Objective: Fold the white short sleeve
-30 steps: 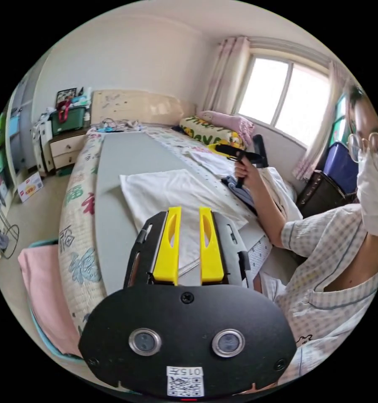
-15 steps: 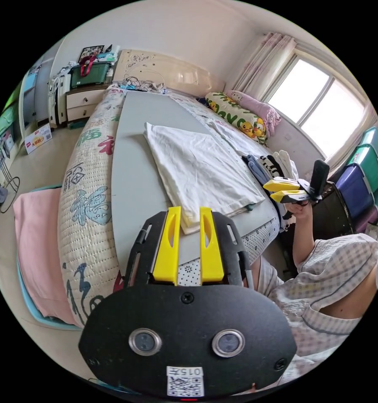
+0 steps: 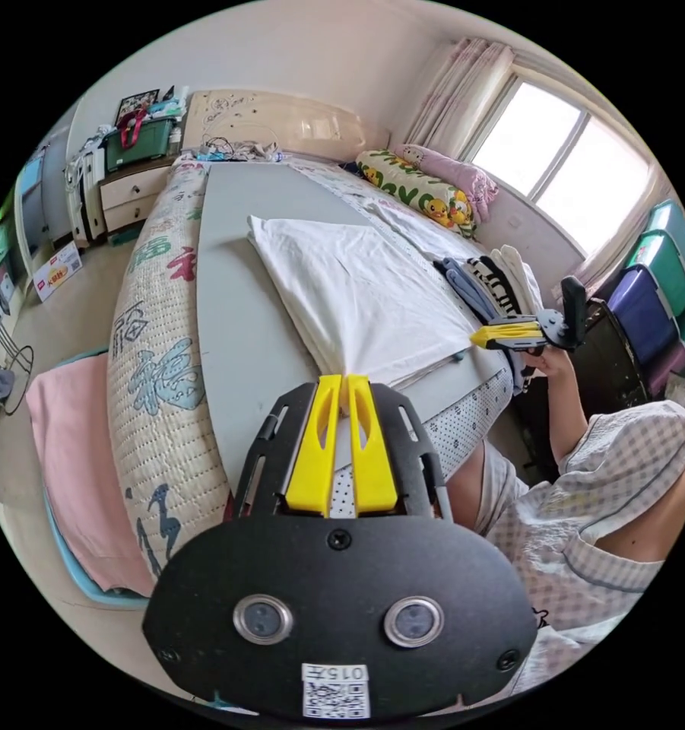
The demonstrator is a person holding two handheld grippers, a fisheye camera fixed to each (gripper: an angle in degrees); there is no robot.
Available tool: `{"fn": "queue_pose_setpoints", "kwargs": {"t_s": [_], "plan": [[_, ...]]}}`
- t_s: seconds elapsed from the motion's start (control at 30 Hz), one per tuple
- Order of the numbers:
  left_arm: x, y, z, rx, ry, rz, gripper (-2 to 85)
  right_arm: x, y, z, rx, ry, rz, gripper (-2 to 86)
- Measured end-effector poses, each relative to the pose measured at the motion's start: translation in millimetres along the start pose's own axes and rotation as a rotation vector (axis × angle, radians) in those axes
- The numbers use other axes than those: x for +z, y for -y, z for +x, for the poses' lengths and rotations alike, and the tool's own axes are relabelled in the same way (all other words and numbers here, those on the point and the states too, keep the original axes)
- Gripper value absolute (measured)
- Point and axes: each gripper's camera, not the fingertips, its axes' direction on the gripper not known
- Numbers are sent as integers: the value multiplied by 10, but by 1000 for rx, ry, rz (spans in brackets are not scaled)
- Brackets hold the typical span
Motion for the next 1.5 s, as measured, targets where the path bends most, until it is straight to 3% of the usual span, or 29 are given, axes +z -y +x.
{"fn": "queue_pose_setpoints", "kwargs": {"t_s": [0.2,0.3,0.47,0.63,1.3,1.5], "plan": [[142,179,482,54,75,-42,5,384,-56,226,-6,20,-43,-10],[240,368,931,128,223,-121,6,556,-88,269,-21,-8,-50,-10],[683,677,1975,359,628,-335,4,850,74,301,-82,-77,-165,-10],[1073,779,2486,488,849,-406,2,1056,229,393,-119,-97,-248,-10],[1299,855,2297,443,800,-369,8,1229,749,1012,-87,-27,-282,-10],[912,633,1343,278,354,-188,12,1162,1111,1247,-91,54,-393,-10]]}}
